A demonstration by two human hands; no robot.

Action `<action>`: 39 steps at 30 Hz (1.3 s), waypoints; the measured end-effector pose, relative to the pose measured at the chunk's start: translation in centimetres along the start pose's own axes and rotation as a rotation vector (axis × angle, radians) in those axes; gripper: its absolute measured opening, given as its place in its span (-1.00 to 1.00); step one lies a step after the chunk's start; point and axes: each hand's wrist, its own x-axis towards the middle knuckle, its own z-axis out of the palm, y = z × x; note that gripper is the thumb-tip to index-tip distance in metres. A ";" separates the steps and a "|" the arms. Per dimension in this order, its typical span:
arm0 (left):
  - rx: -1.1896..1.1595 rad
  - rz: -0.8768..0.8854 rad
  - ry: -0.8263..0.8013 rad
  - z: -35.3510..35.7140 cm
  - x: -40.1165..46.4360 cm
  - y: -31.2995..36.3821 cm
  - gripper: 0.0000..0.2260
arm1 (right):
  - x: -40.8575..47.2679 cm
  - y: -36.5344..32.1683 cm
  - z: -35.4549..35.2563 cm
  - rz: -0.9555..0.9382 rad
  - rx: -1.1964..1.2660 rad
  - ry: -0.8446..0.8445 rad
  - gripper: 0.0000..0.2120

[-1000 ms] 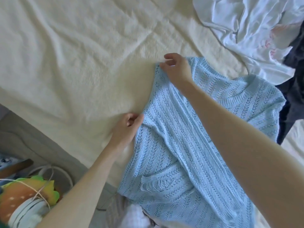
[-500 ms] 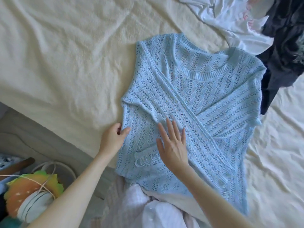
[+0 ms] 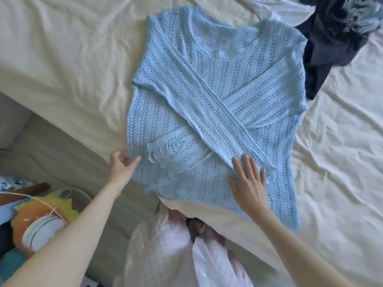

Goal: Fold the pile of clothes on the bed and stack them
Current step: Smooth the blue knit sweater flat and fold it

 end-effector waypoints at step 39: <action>0.281 0.458 0.106 5.0 -7.5 -1.2 -0.63 | -6.0 5.7 1.2 -0.097 0.160 0.197 -0.68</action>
